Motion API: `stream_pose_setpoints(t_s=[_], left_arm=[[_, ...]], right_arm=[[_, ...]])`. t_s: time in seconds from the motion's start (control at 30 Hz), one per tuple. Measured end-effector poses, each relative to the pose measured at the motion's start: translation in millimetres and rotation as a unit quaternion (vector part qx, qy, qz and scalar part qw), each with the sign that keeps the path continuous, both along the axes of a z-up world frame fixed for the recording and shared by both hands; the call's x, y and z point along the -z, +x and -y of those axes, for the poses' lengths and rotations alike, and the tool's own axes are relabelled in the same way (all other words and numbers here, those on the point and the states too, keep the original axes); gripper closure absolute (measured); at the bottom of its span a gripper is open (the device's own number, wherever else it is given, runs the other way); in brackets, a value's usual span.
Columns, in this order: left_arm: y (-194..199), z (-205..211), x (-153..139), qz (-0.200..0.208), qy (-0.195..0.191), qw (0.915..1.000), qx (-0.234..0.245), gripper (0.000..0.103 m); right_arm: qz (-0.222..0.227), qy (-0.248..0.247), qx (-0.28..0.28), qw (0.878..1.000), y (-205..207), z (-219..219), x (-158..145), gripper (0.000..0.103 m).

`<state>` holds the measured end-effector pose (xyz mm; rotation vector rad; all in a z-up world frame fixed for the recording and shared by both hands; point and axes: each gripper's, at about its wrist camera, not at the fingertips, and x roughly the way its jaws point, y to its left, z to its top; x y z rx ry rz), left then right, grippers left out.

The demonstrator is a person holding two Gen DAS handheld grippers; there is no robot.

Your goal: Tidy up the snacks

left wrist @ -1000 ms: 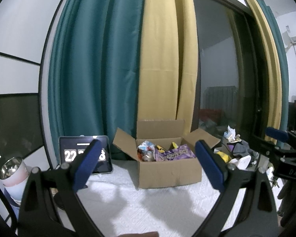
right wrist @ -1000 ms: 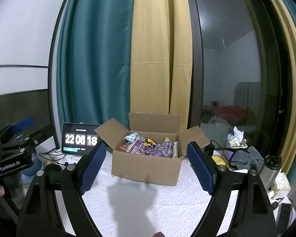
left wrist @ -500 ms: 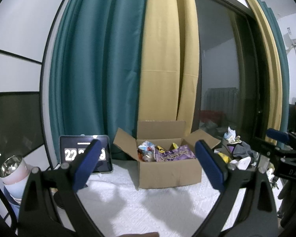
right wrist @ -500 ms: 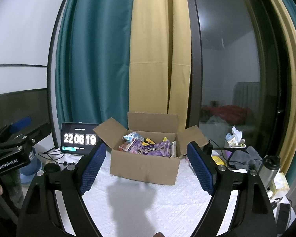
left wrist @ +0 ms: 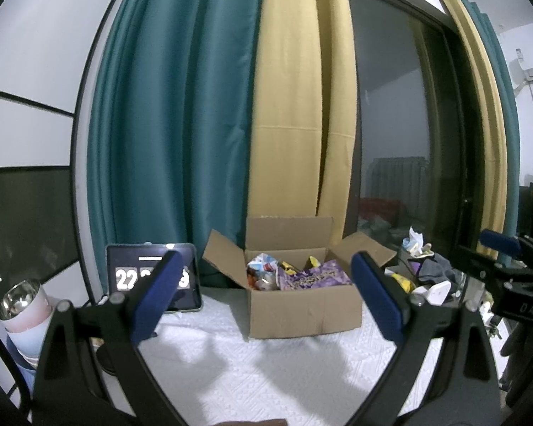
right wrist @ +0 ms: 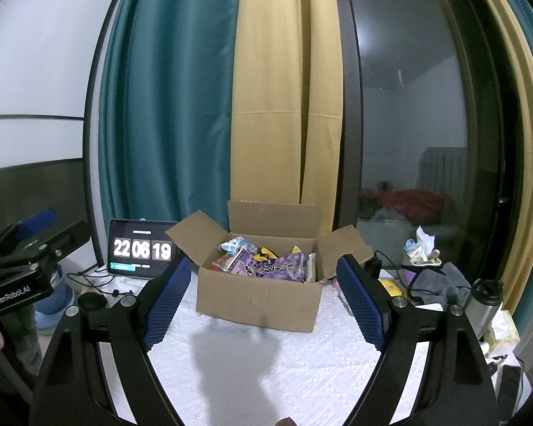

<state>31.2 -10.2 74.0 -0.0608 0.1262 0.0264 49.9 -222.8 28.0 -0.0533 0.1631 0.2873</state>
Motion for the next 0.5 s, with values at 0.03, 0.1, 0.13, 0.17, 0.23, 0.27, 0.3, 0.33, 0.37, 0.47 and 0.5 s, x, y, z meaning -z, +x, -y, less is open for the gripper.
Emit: stream_pose_setpoints(t_s=[0.03,0.1,0.13,0.17,0.23,0.27,0.3,0.33,0.37,0.47,0.5], left_arm=[[0.0,0.8,0.5,0.000,0.001,1.0000,0.000,0.007],[-0.2,2.1,1.4,0.000,0.002,1.0000,0.000,0.007],[0.0,2.7,1.7,0.000,0.002,1.0000,0.000,0.007],[-0.5,3.0,1.7,0.000,0.002,1.0000,0.001,0.007],[-0.2,2.9,2.2,0.001,0.003,1.0000,0.001,0.007],[-0.3,2.9,2.2,0.001,0.003,1.0000,0.002,0.007],[-0.4,3.4,2.4,0.001,0.003,1.0000,0.002,0.007],[-0.5,4.1,2.7,0.000,0.005,1.0000,0.003,0.007],[-0.4,4.8,3.1,-0.001,0.007,1.0000,0.004,0.007],[2.8,6.0,2.8,-0.003,0.010,0.9999,0.007,0.007],[4.7,6.0,3.0,-0.004,0.009,0.9999,0.009,0.007]], right_arm=[[0.000,0.000,0.000,1.000,-0.1,0.4,-0.2,0.017],[0.001,0.000,0.000,1.000,0.2,2.4,-0.8,0.017],[0.001,0.000,0.000,1.000,0.7,3.0,-0.8,0.017],[0.002,0.000,0.001,1.000,0.9,4.3,-1.2,0.017],[0.002,0.000,0.002,1.000,1.1,5.5,-1.1,0.017],[0.002,0.001,0.002,1.000,1.4,5.5,-1.0,0.017],[0.002,0.001,0.002,1.000,2.3,6.6,-1.0,0.017],[0.001,0.001,0.002,1.000,1.9,5.7,-0.5,0.017],[0.001,0.001,0.001,1.000,1.7,5.7,-0.4,0.017],[0.000,-0.001,0.001,1.000,3.2,5.7,0.4,0.017],[-0.002,-0.001,0.001,1.000,5.1,6.6,0.7,0.017]])
